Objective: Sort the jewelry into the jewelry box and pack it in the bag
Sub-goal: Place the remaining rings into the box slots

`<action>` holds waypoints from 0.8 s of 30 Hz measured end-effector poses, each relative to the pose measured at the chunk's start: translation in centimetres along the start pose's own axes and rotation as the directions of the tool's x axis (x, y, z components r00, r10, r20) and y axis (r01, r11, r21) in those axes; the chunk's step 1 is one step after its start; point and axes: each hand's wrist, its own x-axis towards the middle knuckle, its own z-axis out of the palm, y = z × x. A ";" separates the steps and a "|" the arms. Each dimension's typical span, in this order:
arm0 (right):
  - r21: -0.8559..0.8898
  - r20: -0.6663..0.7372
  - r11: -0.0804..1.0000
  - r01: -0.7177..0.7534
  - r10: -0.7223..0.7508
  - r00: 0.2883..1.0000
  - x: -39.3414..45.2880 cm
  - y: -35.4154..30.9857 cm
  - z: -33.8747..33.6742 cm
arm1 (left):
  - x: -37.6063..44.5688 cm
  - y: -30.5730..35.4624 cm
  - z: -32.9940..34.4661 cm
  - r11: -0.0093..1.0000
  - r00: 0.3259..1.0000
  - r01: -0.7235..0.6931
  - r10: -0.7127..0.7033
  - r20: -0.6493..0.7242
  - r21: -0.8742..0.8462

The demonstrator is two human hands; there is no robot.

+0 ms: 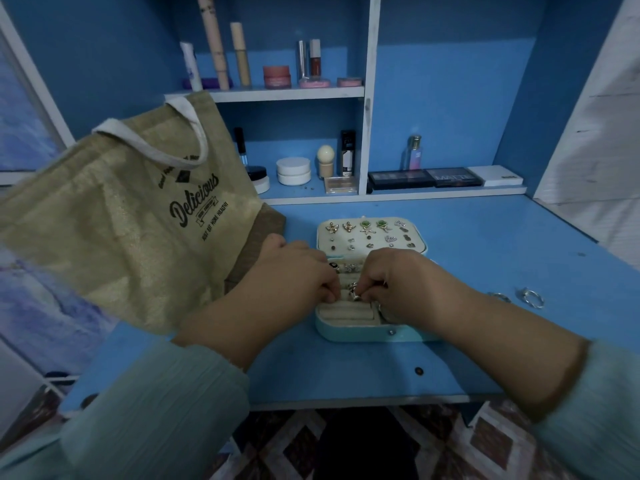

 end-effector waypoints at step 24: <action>-0.056 -0.007 0.997 -0.058 0.058 0.998 -5.6 7.5 -5.1 | 5.0 7.4 -2.5 0.989 0.992 -0.120 0.123 0.033 -0.083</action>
